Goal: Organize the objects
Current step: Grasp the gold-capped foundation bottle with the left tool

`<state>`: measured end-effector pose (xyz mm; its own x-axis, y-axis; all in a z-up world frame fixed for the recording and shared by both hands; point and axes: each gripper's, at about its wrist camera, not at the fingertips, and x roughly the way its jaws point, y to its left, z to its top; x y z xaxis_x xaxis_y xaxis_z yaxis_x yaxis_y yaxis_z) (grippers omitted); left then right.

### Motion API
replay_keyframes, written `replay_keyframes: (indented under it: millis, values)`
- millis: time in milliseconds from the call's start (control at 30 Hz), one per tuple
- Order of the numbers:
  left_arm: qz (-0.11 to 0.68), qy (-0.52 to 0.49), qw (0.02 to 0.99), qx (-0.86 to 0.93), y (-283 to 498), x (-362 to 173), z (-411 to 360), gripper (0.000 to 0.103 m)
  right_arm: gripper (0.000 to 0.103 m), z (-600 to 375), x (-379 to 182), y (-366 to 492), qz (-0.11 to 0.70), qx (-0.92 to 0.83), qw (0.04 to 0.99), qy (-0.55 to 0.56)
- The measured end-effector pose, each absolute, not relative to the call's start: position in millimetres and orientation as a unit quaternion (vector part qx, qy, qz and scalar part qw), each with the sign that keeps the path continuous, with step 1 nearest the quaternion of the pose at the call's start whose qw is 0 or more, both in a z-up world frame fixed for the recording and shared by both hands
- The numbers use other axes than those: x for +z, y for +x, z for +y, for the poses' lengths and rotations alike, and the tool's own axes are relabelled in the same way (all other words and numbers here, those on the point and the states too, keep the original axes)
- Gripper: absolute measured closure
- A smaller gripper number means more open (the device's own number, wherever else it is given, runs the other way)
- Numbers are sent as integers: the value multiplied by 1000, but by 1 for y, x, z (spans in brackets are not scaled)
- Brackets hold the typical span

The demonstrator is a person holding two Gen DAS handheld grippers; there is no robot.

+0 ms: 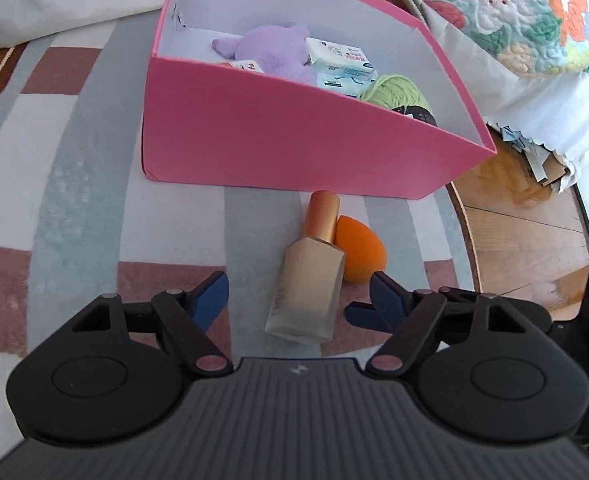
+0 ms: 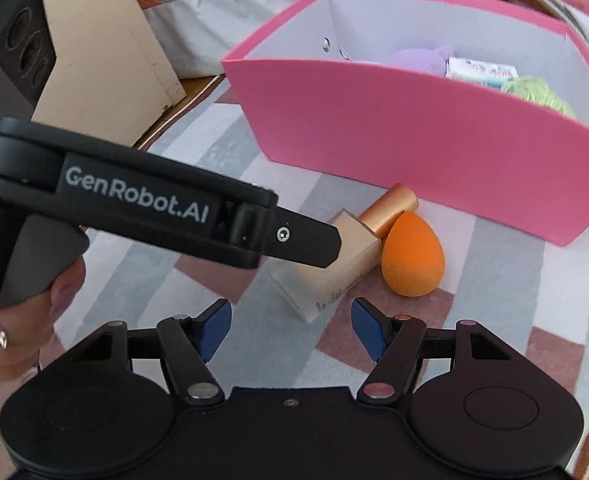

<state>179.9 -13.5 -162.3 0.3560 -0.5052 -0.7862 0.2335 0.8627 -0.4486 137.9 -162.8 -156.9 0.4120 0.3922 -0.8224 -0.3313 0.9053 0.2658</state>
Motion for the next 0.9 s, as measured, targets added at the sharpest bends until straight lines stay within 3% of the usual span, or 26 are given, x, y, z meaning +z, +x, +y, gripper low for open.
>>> replay_keyframes:
  millis: [67,167,433,633,733,800,900]
  values:
    - [530,-135,804,-231,182,-169,-15,58,32,-161,-162,141,496,212,841,37]
    - [544,-164,788,-235,184,-181,-13,68,32,-154,-166,143,489,218,844,20]
    - [581,-225,748,-228,160,-189,-13,69,30,-136,-168,135,482,232,843,-61]
    - [580,-218,758,-201,152,-186,-16,68,40,-132,-169,121,463,241,846,-105]
    - [570,-203,776,-180,152,-182,-16,59,55,-136,-172,125,473,227,846,-98]
    - [567,-201,780,-174,152,-184,-16,50,57,-138,-172,126,471,229,847,-96]
    - [577,-225,767,-171,156,-192,-16,46,56,-135,-170,134,476,237,840,-104]
